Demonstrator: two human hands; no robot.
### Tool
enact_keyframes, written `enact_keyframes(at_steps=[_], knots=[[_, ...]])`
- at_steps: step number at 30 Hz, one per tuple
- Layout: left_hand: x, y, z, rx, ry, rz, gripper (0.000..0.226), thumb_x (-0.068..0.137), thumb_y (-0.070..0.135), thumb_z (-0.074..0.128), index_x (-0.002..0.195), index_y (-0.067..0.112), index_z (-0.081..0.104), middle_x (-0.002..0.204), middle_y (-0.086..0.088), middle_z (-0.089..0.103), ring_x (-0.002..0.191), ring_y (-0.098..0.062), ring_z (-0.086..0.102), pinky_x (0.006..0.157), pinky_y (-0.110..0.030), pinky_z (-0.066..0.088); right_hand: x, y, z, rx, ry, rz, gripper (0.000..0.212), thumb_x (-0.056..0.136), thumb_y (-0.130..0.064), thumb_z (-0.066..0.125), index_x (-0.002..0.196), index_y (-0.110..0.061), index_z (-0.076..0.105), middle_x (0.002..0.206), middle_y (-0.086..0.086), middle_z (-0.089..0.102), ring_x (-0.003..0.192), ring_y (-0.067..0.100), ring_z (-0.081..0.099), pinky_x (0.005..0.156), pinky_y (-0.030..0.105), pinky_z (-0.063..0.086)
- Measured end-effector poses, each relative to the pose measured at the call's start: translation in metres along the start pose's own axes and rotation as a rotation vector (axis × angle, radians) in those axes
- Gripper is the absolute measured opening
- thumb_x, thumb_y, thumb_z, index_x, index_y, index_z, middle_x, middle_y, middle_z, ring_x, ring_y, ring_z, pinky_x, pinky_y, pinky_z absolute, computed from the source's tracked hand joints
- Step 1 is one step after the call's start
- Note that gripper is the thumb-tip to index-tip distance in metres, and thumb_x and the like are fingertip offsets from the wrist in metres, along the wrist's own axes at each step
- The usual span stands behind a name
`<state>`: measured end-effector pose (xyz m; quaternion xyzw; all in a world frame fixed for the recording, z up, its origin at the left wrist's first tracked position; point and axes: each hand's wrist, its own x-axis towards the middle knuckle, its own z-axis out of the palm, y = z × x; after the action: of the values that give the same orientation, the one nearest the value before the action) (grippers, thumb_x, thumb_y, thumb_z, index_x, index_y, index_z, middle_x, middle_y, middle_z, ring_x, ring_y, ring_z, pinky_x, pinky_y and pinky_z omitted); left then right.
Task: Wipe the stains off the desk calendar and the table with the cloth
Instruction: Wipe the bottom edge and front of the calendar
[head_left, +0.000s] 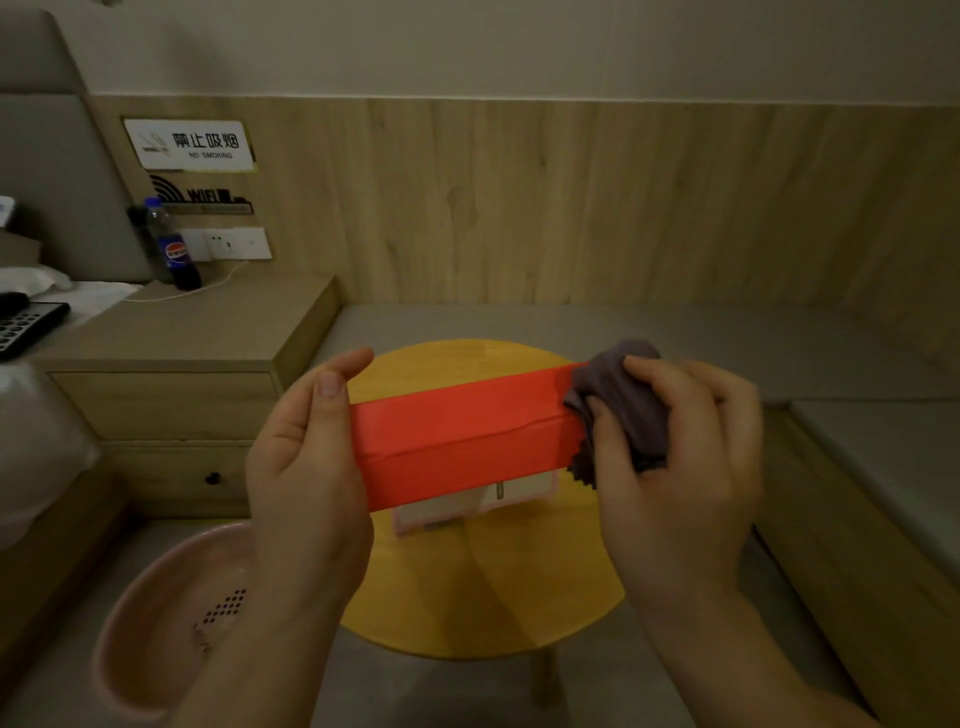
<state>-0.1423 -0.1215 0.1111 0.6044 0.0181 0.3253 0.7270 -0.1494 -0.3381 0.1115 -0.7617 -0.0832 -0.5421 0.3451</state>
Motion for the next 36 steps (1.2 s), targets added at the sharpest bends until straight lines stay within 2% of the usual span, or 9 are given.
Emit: enact_keyframes(at_steps=[5,10,15,17,21,26,30,33,36], knots=[[-0.006,0.002,0.005,0.008,-0.015,-0.008,0.027,0.100,0.045,0.053,0.108,0.039,0.078,0.083,0.012,0.066,0.077,-0.010,0.055,0.065,-0.031,0.047,-0.014,-0.032,0.015,0.105,-0.084,-0.039,0.032,0.088,-0.007,0.077,0.119,-0.008,0.067,0.118,0.005,0.049,0.105,0.019,0.057,0.098,0.018,0.042],[-0.009,0.005,0.006,0.014,-0.015,0.000,0.027,0.102,0.041,0.051,0.105,0.040,0.078,0.073,0.013,0.065,0.063,-0.004,0.052,0.056,-0.024,0.047,-0.029,-0.067,0.028,0.225,-0.169,-0.105,0.031,0.095,-0.011,0.070,0.123,-0.018,0.059,0.115,0.009,0.054,0.099,0.027,0.060,0.084,0.040,0.052],[-0.011,0.006,0.005,-0.021,-0.045,-0.034,0.029,0.104,0.040,0.049,0.108,0.036,0.077,0.057,0.001,0.059,0.052,-0.012,0.055,0.047,-0.025,0.049,-0.034,-0.087,0.036,0.272,-0.214,-0.112,0.024,0.098,-0.012,0.067,0.122,-0.013,0.065,0.113,0.014,0.058,0.097,0.030,0.062,0.079,0.042,0.053],[-0.011,0.005,0.004,-0.021,-0.049,-0.037,0.028,0.103,0.041,0.049,0.109,0.035,0.077,0.055,0.004,0.060,0.050,-0.011,0.055,0.047,-0.024,0.048,-0.033,-0.088,0.037,0.273,-0.225,-0.118,0.023,0.098,-0.011,0.068,0.120,-0.010,0.068,0.113,0.015,0.059,0.097,0.031,0.062,0.079,0.042,0.054],[-0.010,0.005,0.003,0.087,-0.002,-0.015,0.029,0.098,0.052,0.051,0.108,0.042,0.076,0.067,0.008,0.066,0.058,-0.008,0.056,0.053,-0.031,0.051,-0.029,-0.072,0.031,0.241,-0.202,-0.111,0.027,0.096,-0.010,0.069,0.122,-0.013,0.064,0.114,0.014,0.057,0.100,0.028,0.061,0.084,0.041,0.052],[-0.011,0.006,0.005,0.106,0.007,-0.040,0.034,0.092,0.061,0.051,0.108,0.046,0.077,0.097,0.008,0.071,0.087,-0.014,0.061,0.077,-0.047,0.051,-0.018,-0.036,0.014,0.090,-0.117,-0.089,0.030,0.091,-0.007,0.071,0.120,-0.008,0.066,0.118,0.006,0.049,0.105,0.019,0.055,0.100,0.018,0.040],[-0.014,0.009,0.006,0.101,-0.001,-0.046,0.032,0.094,0.057,0.052,0.108,0.044,0.077,0.112,0.005,0.075,0.108,-0.026,0.067,0.098,-0.064,0.049,-0.008,-0.007,0.001,-0.007,-0.057,-0.040,0.029,0.090,-0.011,0.070,0.118,-0.005,0.068,0.119,0.009,0.049,0.109,0.009,0.049,0.103,0.013,0.036],[-0.015,0.011,0.007,0.099,0.001,-0.047,0.033,0.093,0.057,0.052,0.109,0.043,0.077,0.113,0.002,0.076,0.112,-0.028,0.066,0.100,-0.067,0.048,-0.001,0.007,-0.009,-0.062,-0.027,-0.011,0.030,0.091,-0.015,0.070,0.119,-0.006,0.067,0.119,0.010,0.050,0.106,0.007,0.047,0.100,0.009,0.034],[-0.016,0.011,0.007,0.110,-0.002,-0.047,0.034,0.092,0.058,0.052,0.108,0.043,0.077,0.108,0.003,0.075,0.102,-0.023,0.065,0.099,-0.066,0.047,0.005,0.016,-0.016,-0.085,0.003,0.035,0.029,0.090,-0.014,0.073,0.118,-0.007,0.067,0.118,0.014,0.052,0.104,0.012,0.052,0.098,0.007,0.035]])
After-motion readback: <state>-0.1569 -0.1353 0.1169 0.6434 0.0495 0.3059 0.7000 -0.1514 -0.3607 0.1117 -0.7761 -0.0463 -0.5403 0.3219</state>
